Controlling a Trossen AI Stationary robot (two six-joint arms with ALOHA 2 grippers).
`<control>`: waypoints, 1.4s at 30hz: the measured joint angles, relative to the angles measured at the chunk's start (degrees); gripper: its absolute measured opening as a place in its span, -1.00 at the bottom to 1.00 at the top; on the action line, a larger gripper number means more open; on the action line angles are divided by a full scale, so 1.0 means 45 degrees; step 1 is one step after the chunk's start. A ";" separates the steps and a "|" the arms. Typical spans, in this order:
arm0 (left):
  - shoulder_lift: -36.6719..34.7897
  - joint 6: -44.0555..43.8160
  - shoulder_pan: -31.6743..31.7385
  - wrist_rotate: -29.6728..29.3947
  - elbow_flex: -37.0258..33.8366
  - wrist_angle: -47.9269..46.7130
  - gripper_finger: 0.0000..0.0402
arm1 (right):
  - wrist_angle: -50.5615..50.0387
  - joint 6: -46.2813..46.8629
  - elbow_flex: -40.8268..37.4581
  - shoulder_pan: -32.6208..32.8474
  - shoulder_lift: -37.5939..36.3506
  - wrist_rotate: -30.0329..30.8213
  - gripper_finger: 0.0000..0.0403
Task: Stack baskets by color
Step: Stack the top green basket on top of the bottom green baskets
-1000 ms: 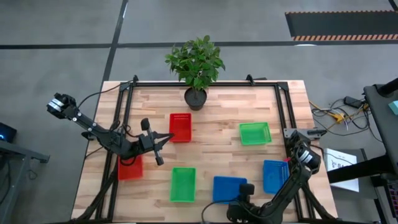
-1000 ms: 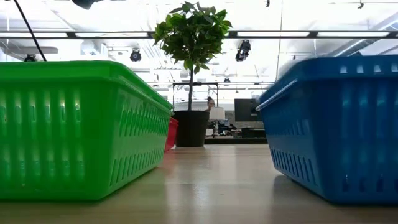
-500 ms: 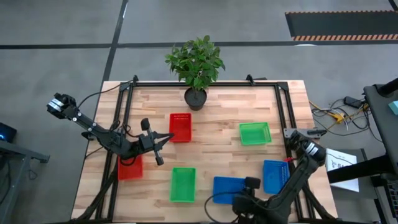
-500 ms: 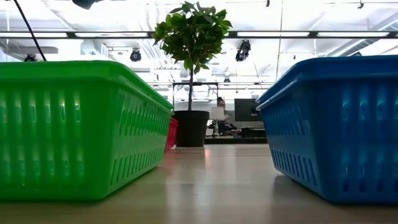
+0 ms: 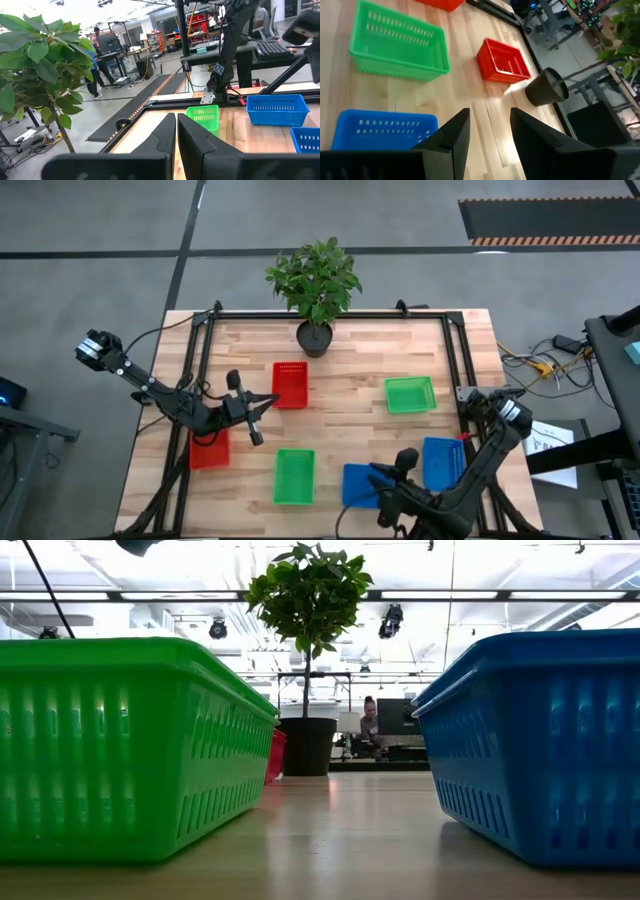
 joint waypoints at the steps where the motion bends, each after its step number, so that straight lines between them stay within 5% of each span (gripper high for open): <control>1: 0.0000 -0.0009 0.0000 0.0000 0.0000 0.0000 -1.00 | 0.0113 0.0000 -0.0235 -0.0014 0.0000 0.0028 -0.33; 18: 0.0000 -0.0284 0.0000 0.0000 0.0000 0.0000 -1.00 | 0.0503 -0.0667 -0.2117 -0.0707 -0.1387 0.0025 -0.44; 24: 0.0000 -0.0290 0.0004 0.0000 0.0000 0.0000 -1.00 | 0.0891 -0.0208 -0.2644 -0.1709 -0.2845 -0.1342 -0.44; 29: 0.0000 -0.0305 0.0001 0.0000 0.0000 -0.0012 -1.00 | 0.3616 -0.1739 -0.4143 -0.2535 -0.4219 -0.3419 -0.44; 33: 0.0000 -0.0305 0.0005 0.0000 0.0000 -0.0034 -1.00 | 0.6470 -0.3115 -0.6075 -0.2879 -0.5604 -0.3815 -0.43; 38: 0.0000 -0.0320 0.0005 0.0000 0.0000 -0.0044 -1.00 | 0.7464 -0.0453 -0.8107 -0.4009 -0.7507 -0.4600 -0.43; 42: 0.0000 -0.0324 0.0005 0.0000 0.0000 -0.0048 -1.00 | 0.7417 0.2523 -0.9393 -0.5525 -0.8488 -0.6782 -0.36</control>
